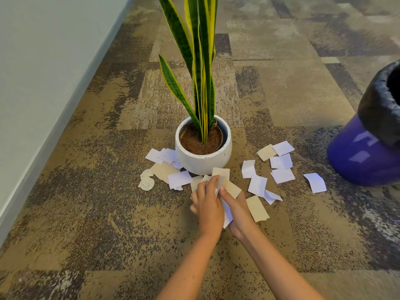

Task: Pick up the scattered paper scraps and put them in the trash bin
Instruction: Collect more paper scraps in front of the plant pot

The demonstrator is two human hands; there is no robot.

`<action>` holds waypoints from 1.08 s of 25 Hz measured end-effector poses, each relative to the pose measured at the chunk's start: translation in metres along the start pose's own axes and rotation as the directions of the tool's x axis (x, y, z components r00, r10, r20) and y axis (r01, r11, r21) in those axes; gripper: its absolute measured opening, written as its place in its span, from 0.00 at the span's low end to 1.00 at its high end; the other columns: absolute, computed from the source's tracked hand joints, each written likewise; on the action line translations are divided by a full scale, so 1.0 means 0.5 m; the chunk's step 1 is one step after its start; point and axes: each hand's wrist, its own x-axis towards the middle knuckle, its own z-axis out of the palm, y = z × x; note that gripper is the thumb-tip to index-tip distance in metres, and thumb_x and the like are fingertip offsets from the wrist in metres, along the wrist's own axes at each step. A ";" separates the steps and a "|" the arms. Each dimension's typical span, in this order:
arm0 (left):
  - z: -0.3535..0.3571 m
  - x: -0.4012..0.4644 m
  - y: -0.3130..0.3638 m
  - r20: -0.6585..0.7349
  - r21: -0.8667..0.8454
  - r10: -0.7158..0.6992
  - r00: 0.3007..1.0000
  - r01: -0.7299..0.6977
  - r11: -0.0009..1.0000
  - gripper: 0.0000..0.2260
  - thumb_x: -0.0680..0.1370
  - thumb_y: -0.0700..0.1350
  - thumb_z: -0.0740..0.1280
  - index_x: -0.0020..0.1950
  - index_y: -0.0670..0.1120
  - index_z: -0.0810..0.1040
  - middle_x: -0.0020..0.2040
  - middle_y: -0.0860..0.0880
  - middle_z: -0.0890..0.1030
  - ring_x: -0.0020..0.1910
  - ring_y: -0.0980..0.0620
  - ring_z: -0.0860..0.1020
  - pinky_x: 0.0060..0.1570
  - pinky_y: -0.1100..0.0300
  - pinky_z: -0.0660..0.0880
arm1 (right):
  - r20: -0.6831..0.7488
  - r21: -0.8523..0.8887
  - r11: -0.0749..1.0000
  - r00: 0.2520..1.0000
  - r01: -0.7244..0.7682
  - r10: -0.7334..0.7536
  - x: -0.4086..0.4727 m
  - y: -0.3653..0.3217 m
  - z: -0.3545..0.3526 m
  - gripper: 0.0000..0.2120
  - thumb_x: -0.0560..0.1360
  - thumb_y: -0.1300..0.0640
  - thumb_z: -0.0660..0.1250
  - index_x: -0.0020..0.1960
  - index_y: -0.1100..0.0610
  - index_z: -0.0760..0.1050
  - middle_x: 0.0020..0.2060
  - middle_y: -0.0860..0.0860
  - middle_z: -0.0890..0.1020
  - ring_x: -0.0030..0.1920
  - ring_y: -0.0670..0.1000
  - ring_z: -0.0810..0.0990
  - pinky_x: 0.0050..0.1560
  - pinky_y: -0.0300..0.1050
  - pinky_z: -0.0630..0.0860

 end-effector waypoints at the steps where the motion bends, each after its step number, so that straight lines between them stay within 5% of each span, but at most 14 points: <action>1: 0.001 0.002 0.001 0.006 0.059 0.043 0.999 -0.043 0.997 0.18 0.81 0.46 0.59 0.69 0.59 0.67 0.70 0.53 0.66 0.71 0.48 0.61 0.62 0.46 0.63 | 0.019 0.016 1.000 1.000 -0.002 0.002 -0.003 -0.002 0.004 0.24 0.71 0.51 0.71 0.64 0.56 0.73 0.55 0.53 0.84 0.56 0.50 0.83 0.47 0.44 0.81; 5: 0.008 -0.003 -0.004 0.106 0.118 0.175 0.979 -0.187 0.975 0.19 0.81 0.51 0.54 0.72 0.58 0.60 0.78 0.54 0.50 0.77 0.52 0.44 0.70 0.37 0.50 | 0.034 -0.023 0.998 0.998 0.059 -0.058 -0.002 -0.015 0.012 0.22 0.69 0.46 0.69 0.60 0.54 0.77 0.53 0.52 0.85 0.57 0.52 0.82 0.55 0.48 0.80; 9: 0.011 -0.001 -0.016 0.209 0.037 0.239 0.948 -0.252 0.967 0.29 0.79 0.51 0.56 0.75 0.60 0.44 0.77 0.62 0.38 0.75 0.61 0.34 0.72 0.38 0.45 | 0.060 -0.006 0.997 0.995 0.075 -0.074 -0.001 -0.022 -0.003 0.19 0.71 0.51 0.71 0.61 0.55 0.78 0.56 0.53 0.84 0.57 0.51 0.82 0.55 0.46 0.79; 13: 0.001 0.009 -0.022 0.322 -0.082 0.241 0.915 -0.227 0.970 0.42 0.73 0.54 0.63 0.74 0.59 0.34 0.76 0.63 0.37 0.72 0.66 0.32 0.75 0.43 0.44 | 0.014 -0.061 0.996 0.998 0.069 -0.069 0.004 -0.028 -0.032 0.16 0.72 0.62 0.71 0.59 0.56 0.79 0.52 0.53 0.85 0.54 0.52 0.84 0.49 0.42 0.81; 17: -0.001 -0.001 -0.027 0.303 -0.161 0.280 0.911 -0.241 0.957 0.42 0.70 0.56 0.61 0.76 0.58 0.36 0.77 0.60 0.39 0.75 0.63 0.35 0.76 0.49 0.45 | -0.052 -0.139 0.986 0.994 0.088 -0.096 0.004 -0.033 -0.039 0.16 0.71 0.66 0.72 0.58 0.57 0.79 0.49 0.53 0.86 0.51 0.53 0.85 0.49 0.46 0.81; 22: 0.022 -0.027 -0.046 0.180 -0.296 0.211 0.961 -0.151 0.943 0.30 0.77 0.62 0.54 0.76 0.61 0.45 0.77 0.63 0.46 0.74 0.68 0.44 0.73 0.59 0.50 | -0.227 -0.130 0.987 0.966 0.098 -0.126 0.005 -0.062 -0.075 0.15 0.70 0.66 0.72 0.55 0.57 0.78 0.51 0.57 0.84 0.50 0.57 0.83 0.52 0.57 0.80; 25: 0.056 -0.031 -0.082 0.248 0.036 0.154 0.957 -0.168 0.985 0.25 0.81 0.55 0.54 0.77 0.53 0.52 0.78 0.53 0.51 0.77 0.57 0.49 0.72 0.56 0.56 | -0.295 -0.179 0.972 0.934 0.153 -0.202 -0.004 -0.117 -0.117 0.12 0.70 0.64 0.73 0.48 0.50 0.78 0.46 0.50 0.84 0.43 0.50 0.83 0.41 0.48 0.80; 27: 0.088 -0.026 -0.091 0.452 0.380 0.120 0.884 -0.312 0.871 0.29 0.81 0.53 0.57 0.78 0.52 0.48 0.79 0.49 0.45 0.78 0.47 0.44 0.73 0.47 0.56 | -0.306 -0.234 0.953 0.916 0.193 -0.261 -0.020 -0.175 -0.141 0.12 0.70 0.61 0.74 0.48 0.49 0.79 0.43 0.45 0.85 0.42 0.47 0.84 0.39 0.46 0.79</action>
